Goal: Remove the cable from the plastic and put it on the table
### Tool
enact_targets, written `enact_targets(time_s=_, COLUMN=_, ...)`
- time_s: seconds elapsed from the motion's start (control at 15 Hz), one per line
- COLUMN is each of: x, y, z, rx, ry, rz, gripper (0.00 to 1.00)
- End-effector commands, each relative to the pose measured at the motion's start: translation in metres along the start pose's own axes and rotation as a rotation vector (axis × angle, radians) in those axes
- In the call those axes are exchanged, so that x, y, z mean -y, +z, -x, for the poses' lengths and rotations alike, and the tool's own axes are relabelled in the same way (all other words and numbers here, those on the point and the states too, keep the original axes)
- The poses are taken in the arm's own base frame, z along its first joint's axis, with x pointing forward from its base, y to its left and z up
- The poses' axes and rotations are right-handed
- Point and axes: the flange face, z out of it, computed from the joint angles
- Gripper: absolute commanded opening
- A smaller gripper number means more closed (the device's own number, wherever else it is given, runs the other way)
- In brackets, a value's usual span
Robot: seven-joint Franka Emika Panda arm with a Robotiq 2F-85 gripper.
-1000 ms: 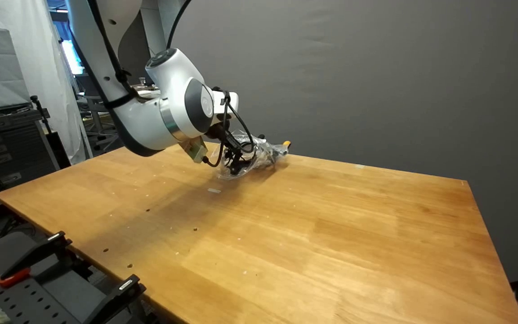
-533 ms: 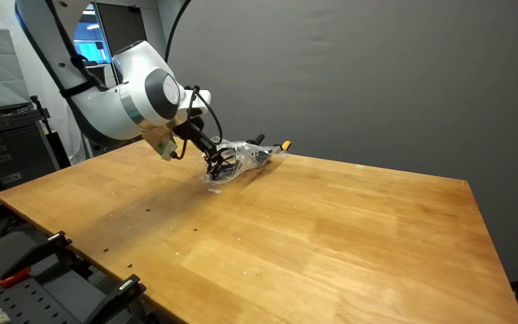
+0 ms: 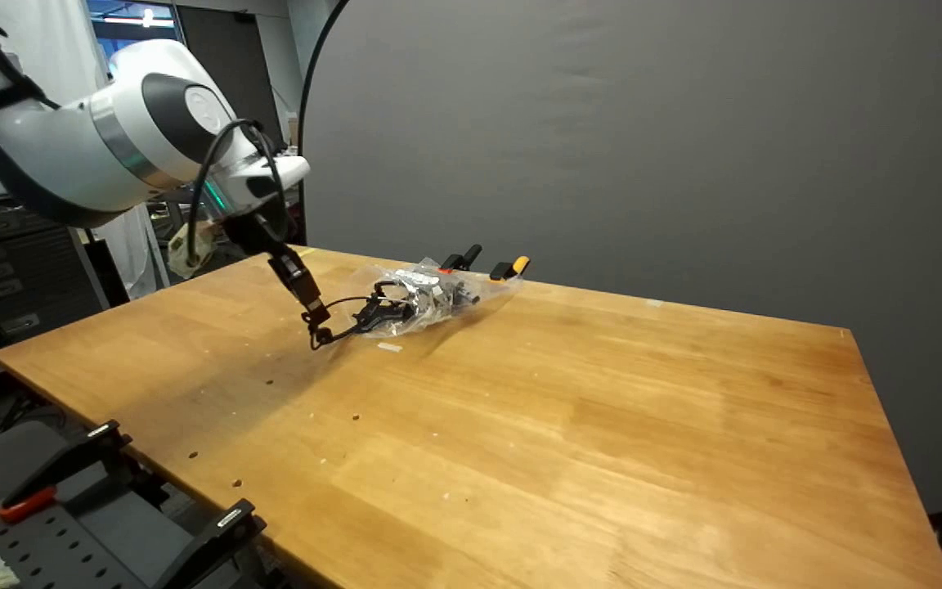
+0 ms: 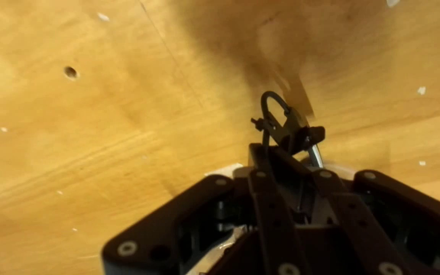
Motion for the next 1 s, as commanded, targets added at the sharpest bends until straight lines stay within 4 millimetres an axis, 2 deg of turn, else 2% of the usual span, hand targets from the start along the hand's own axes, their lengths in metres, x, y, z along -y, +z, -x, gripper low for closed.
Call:
enact_targets(time_s=0.0, x=-0.001, y=-0.029, z=0.038, rx=0.08, ry=0.027, rz=0.037, gripper=0.02)
enact_targets(time_s=0.2, x=0.02, y=-0.058, z=0.064, rx=0.142, ry=0.007, rz=0.017, gripper=0.02)
enact_targets(time_s=0.33, x=0.041, y=-0.085, z=0.077, rx=0.179, ry=-0.026, rz=-0.035, gripper=0.02)
enact_targets(time_s=0.8, x=0.112, y=-0.213, z=0.122, rx=0.243, ry=-0.194, rz=-0.252, gripper=0.02)
enact_targets(time_s=0.87, x=0.122, y=-0.231, z=0.123, rx=0.23, ry=-0.209, rz=-0.276, gripper=0.02)
enact_targets(time_s=0.93, x=0.132, y=-0.241, z=0.123, rx=0.194, ry=-0.222, rz=-0.29, gripper=0.02)
